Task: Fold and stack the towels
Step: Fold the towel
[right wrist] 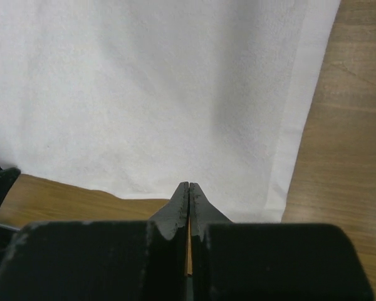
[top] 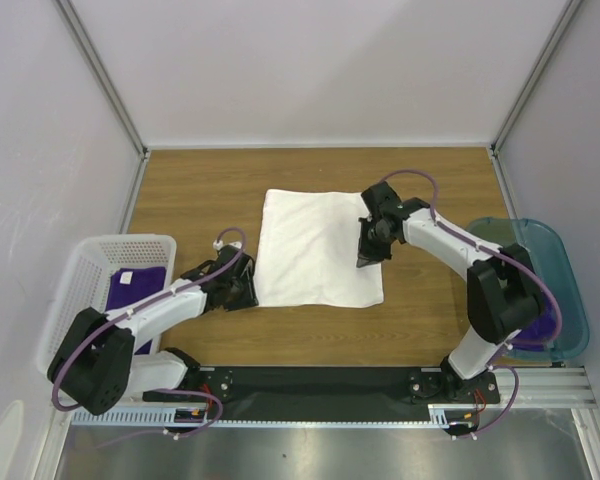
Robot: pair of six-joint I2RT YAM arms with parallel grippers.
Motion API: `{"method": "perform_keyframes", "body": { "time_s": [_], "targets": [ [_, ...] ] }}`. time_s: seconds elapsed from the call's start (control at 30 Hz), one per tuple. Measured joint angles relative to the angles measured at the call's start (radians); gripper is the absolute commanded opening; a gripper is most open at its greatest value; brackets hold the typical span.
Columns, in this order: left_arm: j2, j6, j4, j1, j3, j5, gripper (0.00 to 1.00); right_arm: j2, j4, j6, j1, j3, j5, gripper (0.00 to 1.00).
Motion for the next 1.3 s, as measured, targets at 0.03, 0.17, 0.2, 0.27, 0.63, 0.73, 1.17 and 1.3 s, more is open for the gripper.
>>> {"method": "perform_keyframes", "body": {
  "time_s": [0.03, 0.17, 0.2, 0.27, 0.63, 0.73, 1.17, 1.3],
  "targets": [
    [-0.006, -0.003, 0.005, 0.000, -0.006, -0.001, 0.41, 0.019, 0.005, 0.008, 0.000, 0.011, -0.001, 0.00],
    [-0.027, -0.016, 0.019, 0.000, -0.026, -0.009, 0.39, 0.103, 0.036, 0.032, 0.001, 0.108, 0.004, 0.00],
    [-0.034, -0.022, 0.023, 0.000, -0.031, -0.013, 0.39, 0.130, 0.052, 0.037, 0.001, 0.145, 0.008, 0.00],
    [-0.046, -0.028, 0.027, 0.000, -0.041, -0.017, 0.38, 0.192, 0.067, 0.048, 0.002, 0.243, 0.010, 0.00],
    [-0.091, -0.029, 0.083, 0.000, -0.091, -0.016, 0.28, 0.698, 0.154, 0.050, 0.077, 1.007, -0.030, 0.39],
    [-0.104, -0.029, 0.115, 0.000, -0.112, -0.016, 0.24, 0.792, 0.184, 0.053, 0.113, 1.086, -0.043, 0.46],
    [-0.187, -0.030, 0.233, 0.000, -0.208, 0.011, 0.00, 0.970, 0.343, 0.110, 0.171, 1.164, -0.001, 0.60],
    [-0.242, -0.030, 0.220, 0.000, -0.235, 0.021, 0.00, 0.971, 0.388, 0.099, 0.176, 1.197, 0.072, 0.61]
  ]
}}
